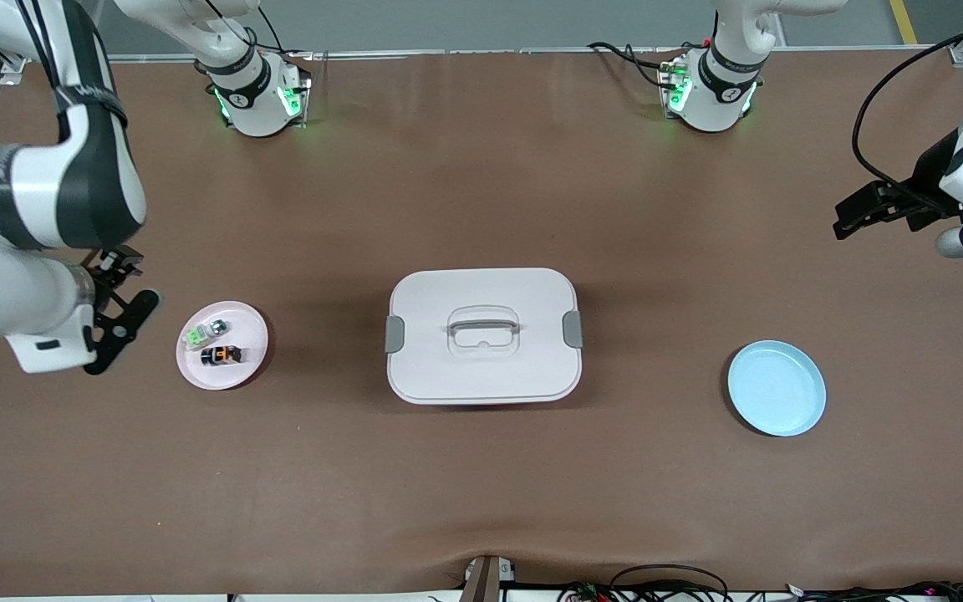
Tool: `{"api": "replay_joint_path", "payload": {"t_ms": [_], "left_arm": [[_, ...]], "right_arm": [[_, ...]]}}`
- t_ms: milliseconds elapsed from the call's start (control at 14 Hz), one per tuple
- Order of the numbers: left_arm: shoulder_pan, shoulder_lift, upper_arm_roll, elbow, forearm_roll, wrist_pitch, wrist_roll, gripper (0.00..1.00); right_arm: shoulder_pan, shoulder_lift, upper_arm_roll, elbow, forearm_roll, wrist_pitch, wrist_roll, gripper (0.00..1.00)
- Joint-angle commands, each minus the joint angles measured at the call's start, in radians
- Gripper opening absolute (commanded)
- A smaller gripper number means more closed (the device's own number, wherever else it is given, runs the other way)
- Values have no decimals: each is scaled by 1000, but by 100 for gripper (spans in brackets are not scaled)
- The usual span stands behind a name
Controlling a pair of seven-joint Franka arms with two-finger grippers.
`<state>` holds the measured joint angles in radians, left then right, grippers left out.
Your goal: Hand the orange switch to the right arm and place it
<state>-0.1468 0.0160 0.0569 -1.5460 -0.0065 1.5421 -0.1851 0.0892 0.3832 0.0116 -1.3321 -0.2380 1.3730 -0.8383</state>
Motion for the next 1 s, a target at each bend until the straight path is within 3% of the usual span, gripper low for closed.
{"api": "replay_joint_path", "payload": {"t_ms": [0, 286, 571, 929], "left_arm": [[0, -47, 0, -14, 33, -28, 44, 100], [-3, -91, -9, -58, 62, -7, 82, 100], [-10, -102, -44, -69, 57, 15, 125, 100], [-5, -131, -51, -97, 43, 4, 118, 100]], "right_arm": [[-19, -44, 4, -4, 22, -22, 83, 100], [-11, -79, 14, -7, 77, -22, 406, 100], [-9, -92, 11, 10, 92, -22, 566, 100], [-11, -99, 4, 146, 105, -48, 881, 100]]}}
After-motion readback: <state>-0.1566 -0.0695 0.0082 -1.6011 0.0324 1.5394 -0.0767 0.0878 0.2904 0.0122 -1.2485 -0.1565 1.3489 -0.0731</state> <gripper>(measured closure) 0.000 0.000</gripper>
